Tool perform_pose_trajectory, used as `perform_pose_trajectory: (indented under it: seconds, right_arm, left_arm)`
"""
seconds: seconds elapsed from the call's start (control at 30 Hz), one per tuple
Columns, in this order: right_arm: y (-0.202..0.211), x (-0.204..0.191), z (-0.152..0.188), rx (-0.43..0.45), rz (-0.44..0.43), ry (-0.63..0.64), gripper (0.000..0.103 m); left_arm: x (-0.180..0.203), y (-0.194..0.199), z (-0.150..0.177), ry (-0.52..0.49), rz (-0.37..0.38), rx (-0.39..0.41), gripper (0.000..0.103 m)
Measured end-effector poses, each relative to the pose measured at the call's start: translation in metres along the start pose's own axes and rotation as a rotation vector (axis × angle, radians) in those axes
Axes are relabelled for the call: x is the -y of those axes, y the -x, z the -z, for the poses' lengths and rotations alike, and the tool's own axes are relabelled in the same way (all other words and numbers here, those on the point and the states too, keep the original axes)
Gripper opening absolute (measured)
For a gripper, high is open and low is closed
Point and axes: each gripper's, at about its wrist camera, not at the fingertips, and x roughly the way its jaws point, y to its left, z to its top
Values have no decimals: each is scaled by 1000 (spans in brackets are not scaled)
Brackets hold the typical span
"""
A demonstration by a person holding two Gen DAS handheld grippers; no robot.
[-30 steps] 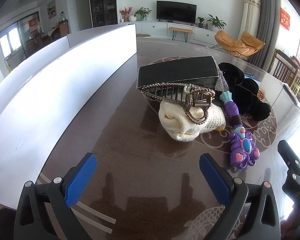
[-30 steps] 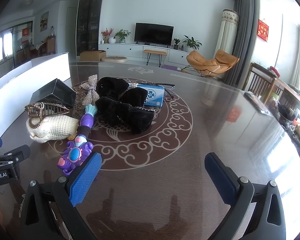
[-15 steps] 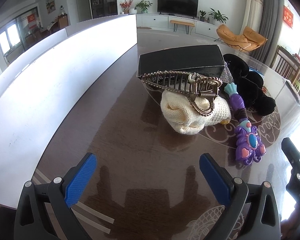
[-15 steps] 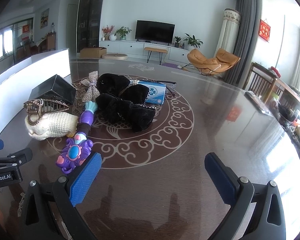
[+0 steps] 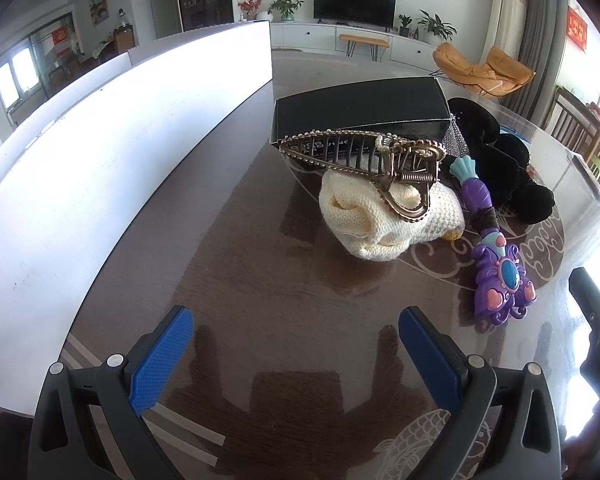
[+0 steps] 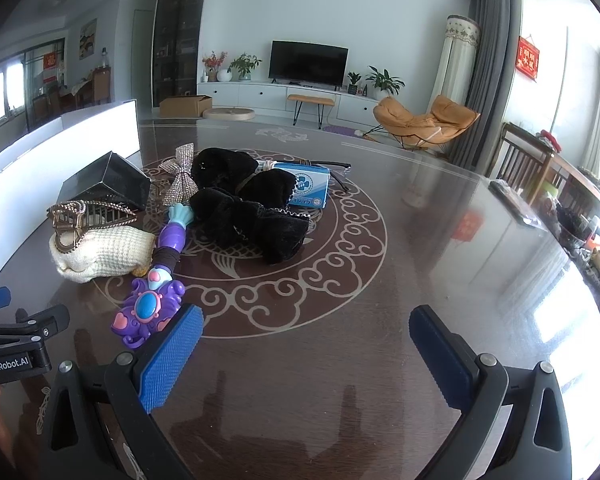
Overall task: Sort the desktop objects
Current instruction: 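Move both grippers toward the pile of objects on the table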
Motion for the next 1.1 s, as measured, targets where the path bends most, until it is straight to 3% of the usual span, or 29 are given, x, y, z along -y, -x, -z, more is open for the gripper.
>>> perform_pose_trajectory:
  seconds: [0.9, 1.1]
  right_arm:
    - [-1, 1, 1, -2, -6, -4, 103]
    - [-4, -2, 1, -14, -55, 9, 103]
  left_arm:
    - [-3, -12, -4, 5, 7, -30, 103]
    - [-4, -12, -4, -2, 11, -26, 103]
